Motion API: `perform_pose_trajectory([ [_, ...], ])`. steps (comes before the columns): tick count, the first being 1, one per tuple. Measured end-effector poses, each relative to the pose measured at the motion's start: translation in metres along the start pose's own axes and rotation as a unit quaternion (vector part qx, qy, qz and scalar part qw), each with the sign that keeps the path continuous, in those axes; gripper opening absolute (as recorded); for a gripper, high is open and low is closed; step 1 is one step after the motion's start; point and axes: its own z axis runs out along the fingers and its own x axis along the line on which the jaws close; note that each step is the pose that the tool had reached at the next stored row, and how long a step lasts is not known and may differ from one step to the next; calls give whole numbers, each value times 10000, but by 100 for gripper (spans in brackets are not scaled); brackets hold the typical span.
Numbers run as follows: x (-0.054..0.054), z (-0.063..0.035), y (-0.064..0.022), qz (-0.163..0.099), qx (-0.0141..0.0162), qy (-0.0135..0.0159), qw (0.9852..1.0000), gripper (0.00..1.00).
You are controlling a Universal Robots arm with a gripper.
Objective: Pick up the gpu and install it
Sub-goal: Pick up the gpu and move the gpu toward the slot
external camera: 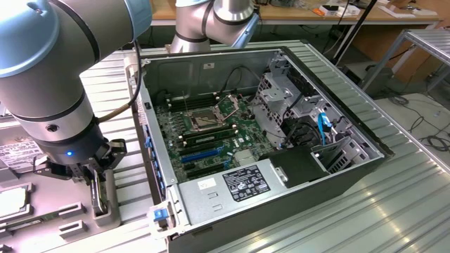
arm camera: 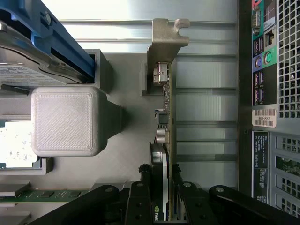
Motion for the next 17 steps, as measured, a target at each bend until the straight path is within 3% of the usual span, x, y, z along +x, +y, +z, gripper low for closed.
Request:
perform_pose_trajectory([
  [8, -1, -25, 1, -1, 8, 0, 10000, 27],
  [17, -3, -137, 9, 0, 17, 0, 10000, 27],
])
